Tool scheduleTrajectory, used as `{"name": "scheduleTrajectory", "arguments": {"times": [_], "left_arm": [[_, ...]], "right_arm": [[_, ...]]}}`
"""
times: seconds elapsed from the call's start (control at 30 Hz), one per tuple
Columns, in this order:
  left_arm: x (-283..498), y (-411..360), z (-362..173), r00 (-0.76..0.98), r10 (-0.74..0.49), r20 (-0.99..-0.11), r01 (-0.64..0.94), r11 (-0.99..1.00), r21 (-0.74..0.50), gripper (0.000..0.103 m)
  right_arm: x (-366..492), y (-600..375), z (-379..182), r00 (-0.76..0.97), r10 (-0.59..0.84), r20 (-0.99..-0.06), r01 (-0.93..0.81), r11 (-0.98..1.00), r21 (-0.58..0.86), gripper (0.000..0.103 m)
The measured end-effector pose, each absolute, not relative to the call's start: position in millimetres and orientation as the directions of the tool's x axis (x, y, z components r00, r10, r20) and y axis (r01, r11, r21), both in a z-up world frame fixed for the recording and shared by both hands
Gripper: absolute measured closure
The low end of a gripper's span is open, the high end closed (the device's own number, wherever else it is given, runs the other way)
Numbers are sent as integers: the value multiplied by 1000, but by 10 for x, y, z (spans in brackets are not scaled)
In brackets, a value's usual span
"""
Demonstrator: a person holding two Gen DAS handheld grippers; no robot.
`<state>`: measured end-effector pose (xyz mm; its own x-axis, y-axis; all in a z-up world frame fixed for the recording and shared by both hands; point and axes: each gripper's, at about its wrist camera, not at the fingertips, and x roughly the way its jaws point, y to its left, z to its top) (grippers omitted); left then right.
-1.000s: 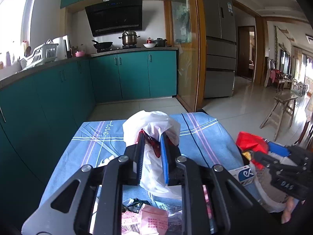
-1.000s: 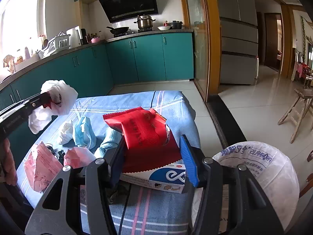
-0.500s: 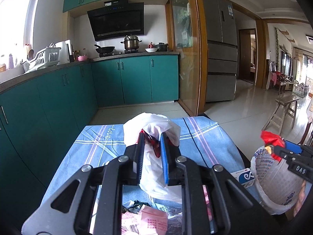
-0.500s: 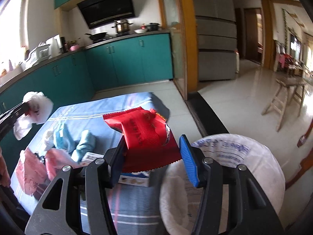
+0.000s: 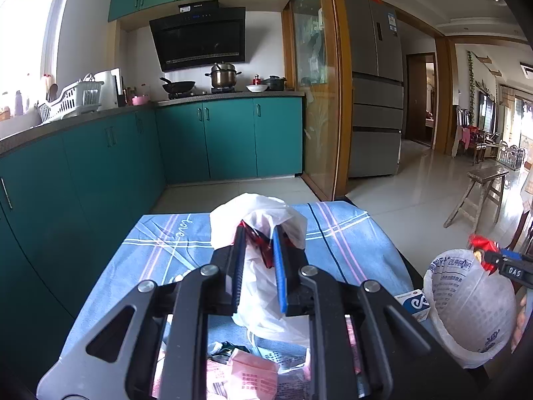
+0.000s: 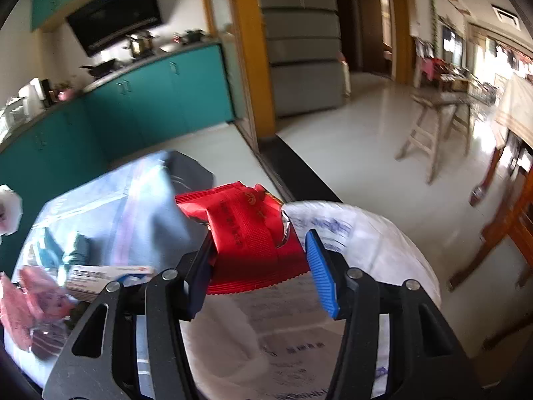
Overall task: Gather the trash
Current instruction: 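Carry the red wrapper to the wastebasket and open the right tool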
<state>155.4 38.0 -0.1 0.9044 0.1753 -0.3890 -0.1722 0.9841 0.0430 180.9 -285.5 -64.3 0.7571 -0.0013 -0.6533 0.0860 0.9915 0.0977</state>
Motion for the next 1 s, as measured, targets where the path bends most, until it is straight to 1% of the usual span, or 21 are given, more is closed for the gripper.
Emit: {"name": "scheduleTrajectory", "arguments": {"times": [0.2, 0.33, 0.43, 0.53, 0.57, 0.6, 0.63, 0.67, 0.7, 0.77, 0.8, 0.83, 0.9, 0.93, 1.0], "left_arm": [[1552, 356, 37, 910, 155, -383, -154, 987, 35, 86], [1554, 301, 31, 911, 126, -392, -123, 992, 33, 86], [1564, 255, 26, 912, 106, -396, -103, 994, 30, 86], [1553, 180, 21, 915, 64, -398, -61, 998, 20, 86], [1544, 146, 10, 915, 47, -400, -44, 999, 18, 86], [1541, 95, -2, 915, 25, -404, -21, 1000, 14, 86], [1541, 35, -19, 911, -9, -413, 12, 1000, 4, 86], [1543, -13, -32, 907, -35, -420, 37, 999, -3, 86], [1551, -76, -45, 902, -62, -427, 64, 998, -10, 86], [1617, -300, -63, 880, -143, -452, 148, 989, -24, 86], [1630, -373, -79, 871, -168, -461, 175, 984, -29, 86], [1677, -526, -99, 849, -218, -481, 223, 974, -47, 86], [1745, -790, -159, 800, -300, -519, 303, 949, -82, 86], [1797, -990, -207, 758, -362, -543, 364, 925, -109, 86], [1836, -1294, -302, 697, -442, -564, 453, 882, -132, 84]], "right_arm": [[1893, -2948, -882, 683, -34, -730, 119, 991, 65, 49], [1832, -2930, -1073, 632, -3, -775, 103, 991, 80, 49], [1746, -2945, -1145, 608, 17, -794, 106, 989, 103, 49], [1681, -3017, -1142, 610, 44, -791, 114, 983, 142, 48], [1669, -3051, -1119, 618, 50, -784, 121, 980, 159, 42], [1651, -3077, -1090, 629, 54, -776, 128, 977, 172, 32], [1628, -3118, -1045, 649, 55, -759, 139, 972, 190, 26], [1604, -3146, -1004, 663, 52, -746, 149, 968, 200, 18], [1572, -3198, -943, 687, 43, -725, 169, 961, 217, 16], [1519, -3300, -853, 722, 29, -692, 205, 945, 253, 15], [1462, -3388, -790, 751, 15, -661, 237, 927, 290, 15], [1424, -3459, -734, 771, 3, -636, 260, 912, 319, 15], [1293, -3633, -622, 818, -34, -574, 311, 866, 393, 11], [1252, -3680, -596, 830, -47, -556, 324, 851, 413, 10], [1159, -3781, -541, 856, -79, -511, 346, 821, 453, 10]]}}
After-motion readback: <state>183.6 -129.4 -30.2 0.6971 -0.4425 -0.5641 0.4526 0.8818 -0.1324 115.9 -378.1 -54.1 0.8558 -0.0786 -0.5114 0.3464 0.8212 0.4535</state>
